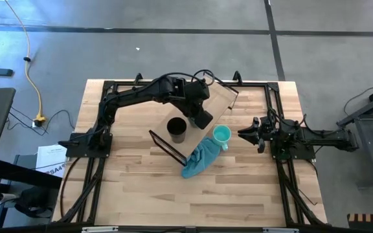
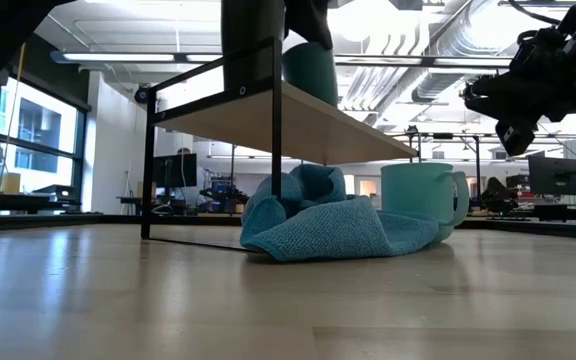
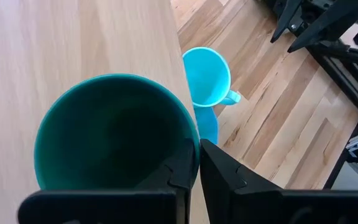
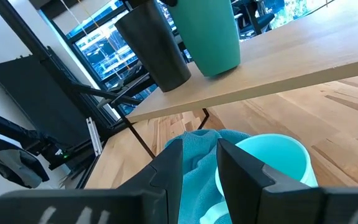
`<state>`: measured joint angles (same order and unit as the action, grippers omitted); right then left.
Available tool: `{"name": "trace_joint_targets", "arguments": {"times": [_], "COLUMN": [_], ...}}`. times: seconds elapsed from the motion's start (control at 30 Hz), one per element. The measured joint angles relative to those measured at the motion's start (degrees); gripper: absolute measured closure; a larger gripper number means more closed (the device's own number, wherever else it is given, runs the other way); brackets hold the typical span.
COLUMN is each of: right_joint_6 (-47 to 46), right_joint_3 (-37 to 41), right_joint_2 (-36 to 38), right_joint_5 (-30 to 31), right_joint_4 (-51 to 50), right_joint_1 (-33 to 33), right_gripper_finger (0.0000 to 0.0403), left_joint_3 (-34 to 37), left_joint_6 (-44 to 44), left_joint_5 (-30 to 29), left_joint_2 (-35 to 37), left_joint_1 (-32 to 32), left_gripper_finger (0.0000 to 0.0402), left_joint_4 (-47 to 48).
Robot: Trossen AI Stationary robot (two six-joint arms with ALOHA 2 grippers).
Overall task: Stack small to large cups/mugs on shelf
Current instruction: Put the green cup on the shelf
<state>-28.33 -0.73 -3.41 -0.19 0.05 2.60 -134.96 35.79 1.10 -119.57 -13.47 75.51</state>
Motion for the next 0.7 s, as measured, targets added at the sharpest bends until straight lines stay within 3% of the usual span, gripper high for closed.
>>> {"name": "trace_joint_targets", "arguments": {"times": [0.7], "right_joint_6": [0.26], "right_joint_3": [0.00], "right_joint_2": [-0.01], "right_joint_5": [0.00], "right_joint_4": [0.02], "right_joint_1": [-0.01], "right_gripper_finger": [0.0313], "left_joint_3": [0.00], "left_joint_6": [-1.32], "left_joint_5": [0.63], "left_joint_2": [0.00], "left_joint_1": [0.00], "left_gripper_finger": [0.0385], "left_joint_4": [0.65]}}
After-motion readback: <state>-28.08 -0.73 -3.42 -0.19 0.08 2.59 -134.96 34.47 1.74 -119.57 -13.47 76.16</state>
